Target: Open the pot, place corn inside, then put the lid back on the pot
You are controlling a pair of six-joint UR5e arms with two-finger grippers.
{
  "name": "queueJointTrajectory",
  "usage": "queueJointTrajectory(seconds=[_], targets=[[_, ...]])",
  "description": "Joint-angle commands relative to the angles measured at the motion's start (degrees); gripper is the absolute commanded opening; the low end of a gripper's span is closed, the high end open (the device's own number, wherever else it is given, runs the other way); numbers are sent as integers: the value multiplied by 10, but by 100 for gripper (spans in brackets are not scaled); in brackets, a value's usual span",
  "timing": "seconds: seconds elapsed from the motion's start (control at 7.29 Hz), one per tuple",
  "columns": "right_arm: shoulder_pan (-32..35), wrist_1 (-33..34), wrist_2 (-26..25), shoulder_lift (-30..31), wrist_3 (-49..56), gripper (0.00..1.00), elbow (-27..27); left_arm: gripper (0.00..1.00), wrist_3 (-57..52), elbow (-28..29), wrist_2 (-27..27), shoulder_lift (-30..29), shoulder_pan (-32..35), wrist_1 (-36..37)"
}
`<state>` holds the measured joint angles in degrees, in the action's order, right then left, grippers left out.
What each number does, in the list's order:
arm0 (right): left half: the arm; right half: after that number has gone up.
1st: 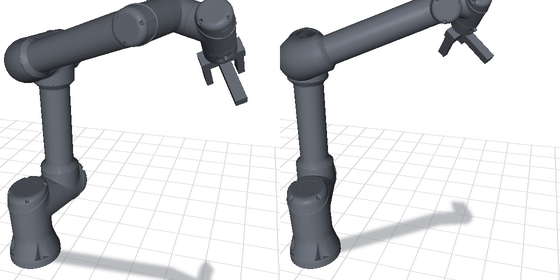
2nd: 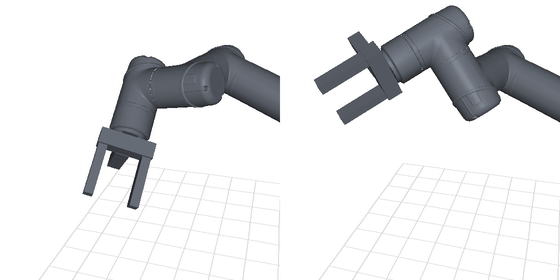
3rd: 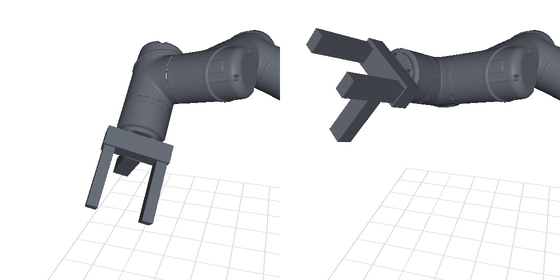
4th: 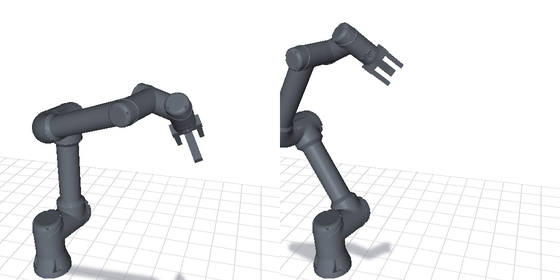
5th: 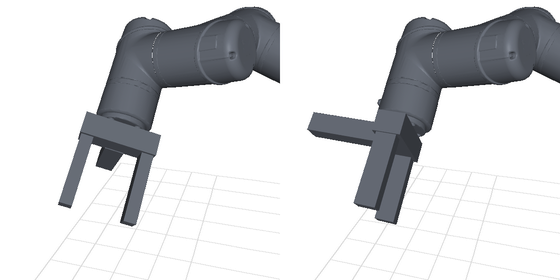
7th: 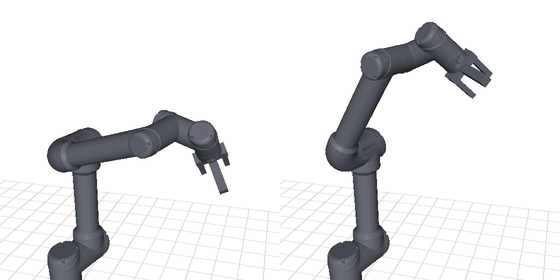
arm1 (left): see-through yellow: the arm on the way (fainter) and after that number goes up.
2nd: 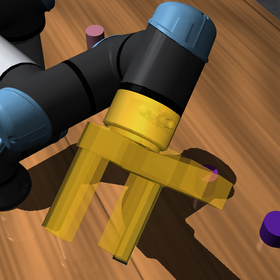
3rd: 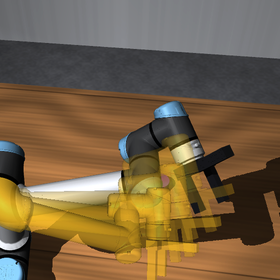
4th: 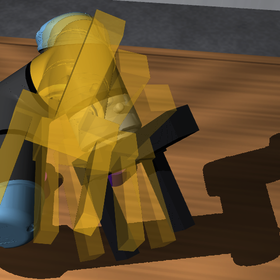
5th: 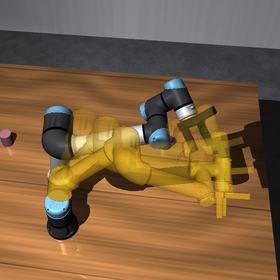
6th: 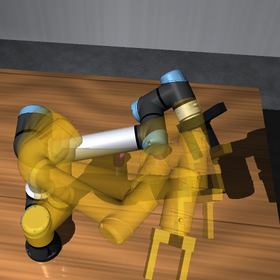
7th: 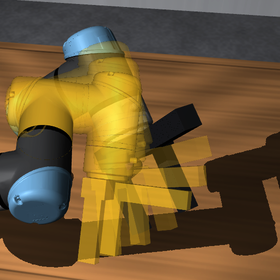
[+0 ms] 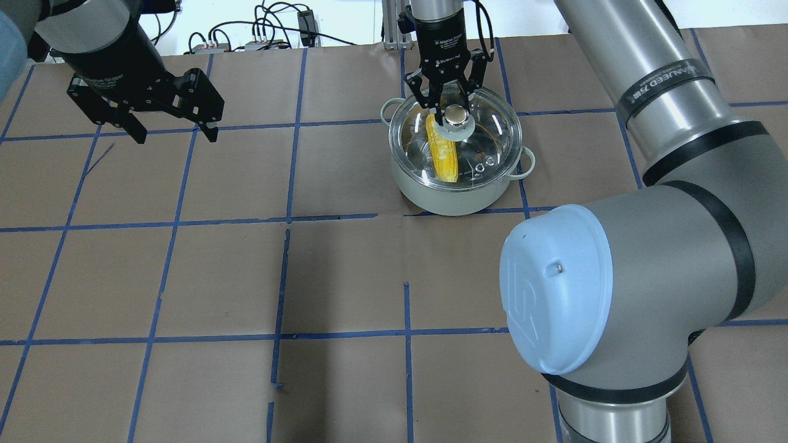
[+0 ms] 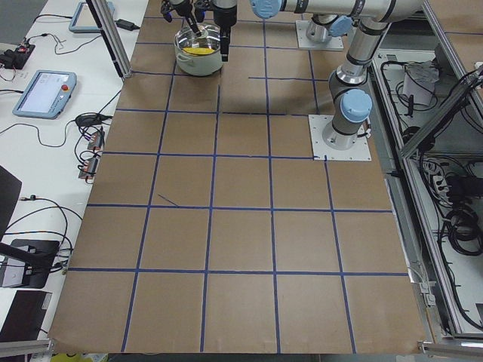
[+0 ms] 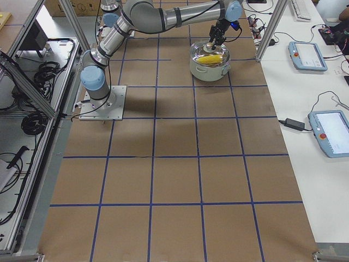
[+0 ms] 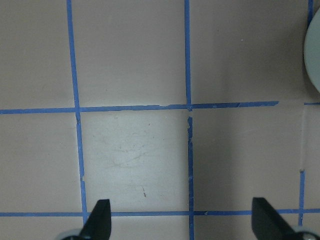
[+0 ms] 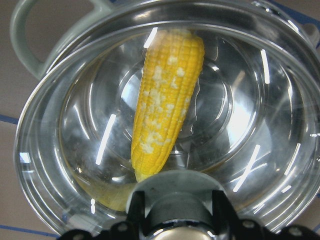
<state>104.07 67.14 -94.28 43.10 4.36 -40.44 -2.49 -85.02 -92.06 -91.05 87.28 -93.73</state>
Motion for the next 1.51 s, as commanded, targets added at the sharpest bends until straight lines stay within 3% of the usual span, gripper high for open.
queueJointTrajectory(seconds=[0.0,1.37], targets=[[-1,-1,0,1,2,36,1,100,16,16,0,-12,1,-17],[-5,5,0,0,8,38,0,100,9,6,-1,-11,1,-12]])
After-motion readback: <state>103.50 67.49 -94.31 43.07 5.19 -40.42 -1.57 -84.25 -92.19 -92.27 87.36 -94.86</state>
